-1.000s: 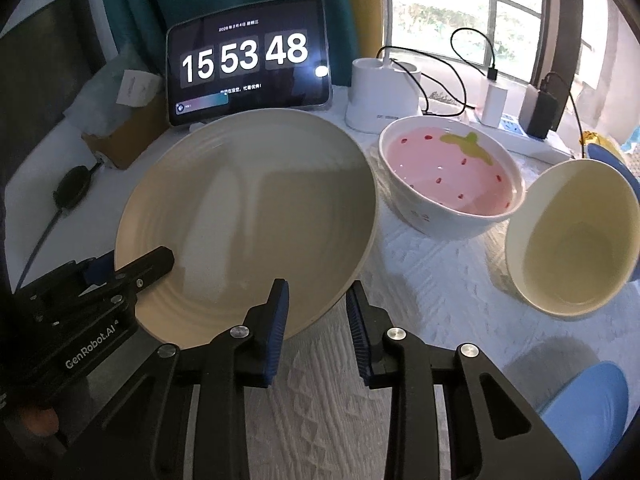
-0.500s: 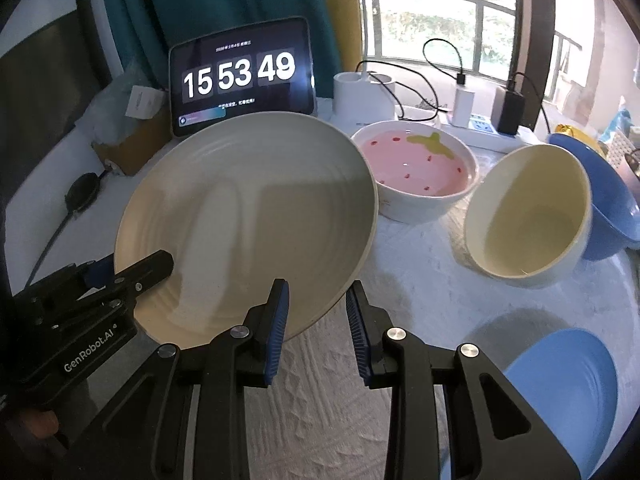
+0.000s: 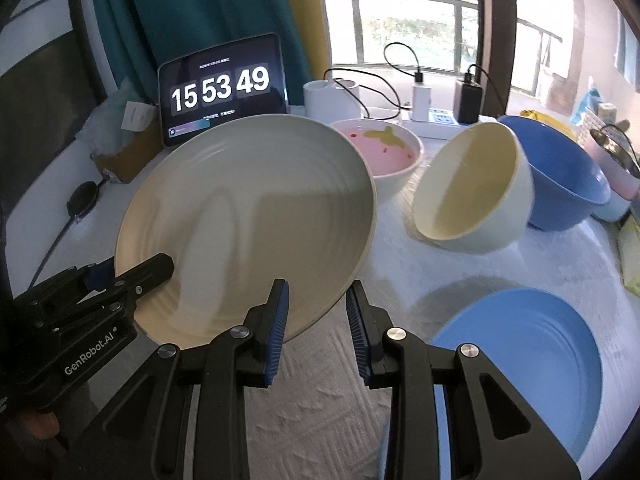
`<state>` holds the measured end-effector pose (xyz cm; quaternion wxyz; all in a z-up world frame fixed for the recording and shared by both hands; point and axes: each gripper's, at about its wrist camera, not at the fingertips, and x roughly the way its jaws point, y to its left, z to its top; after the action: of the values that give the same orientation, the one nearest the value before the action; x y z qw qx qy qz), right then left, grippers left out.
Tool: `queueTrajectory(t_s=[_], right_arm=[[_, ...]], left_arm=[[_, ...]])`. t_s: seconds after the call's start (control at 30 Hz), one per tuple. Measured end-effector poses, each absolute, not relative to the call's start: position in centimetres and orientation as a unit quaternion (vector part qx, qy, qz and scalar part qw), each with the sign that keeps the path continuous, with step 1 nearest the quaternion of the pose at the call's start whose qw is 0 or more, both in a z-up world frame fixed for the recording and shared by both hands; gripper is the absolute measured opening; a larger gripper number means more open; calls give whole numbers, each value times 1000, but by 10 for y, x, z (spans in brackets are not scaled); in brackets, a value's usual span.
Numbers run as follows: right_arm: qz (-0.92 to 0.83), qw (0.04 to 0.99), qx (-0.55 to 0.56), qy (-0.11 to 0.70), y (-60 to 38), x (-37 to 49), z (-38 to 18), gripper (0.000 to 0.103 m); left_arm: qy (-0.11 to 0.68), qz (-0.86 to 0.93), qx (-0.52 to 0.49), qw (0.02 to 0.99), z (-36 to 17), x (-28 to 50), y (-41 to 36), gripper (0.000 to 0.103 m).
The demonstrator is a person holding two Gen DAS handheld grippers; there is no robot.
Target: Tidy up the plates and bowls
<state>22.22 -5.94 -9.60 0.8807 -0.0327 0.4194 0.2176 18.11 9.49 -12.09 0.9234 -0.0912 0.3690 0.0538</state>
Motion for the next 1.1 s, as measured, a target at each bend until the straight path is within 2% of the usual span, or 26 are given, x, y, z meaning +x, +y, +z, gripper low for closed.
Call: queueTrajectory(t_s=[1.1], right_arm=[[160, 898, 28, 410, -166, 163, -93, 32]], left_arm=[[371, -12, -40, 928, -114, 151, -4, 38]])
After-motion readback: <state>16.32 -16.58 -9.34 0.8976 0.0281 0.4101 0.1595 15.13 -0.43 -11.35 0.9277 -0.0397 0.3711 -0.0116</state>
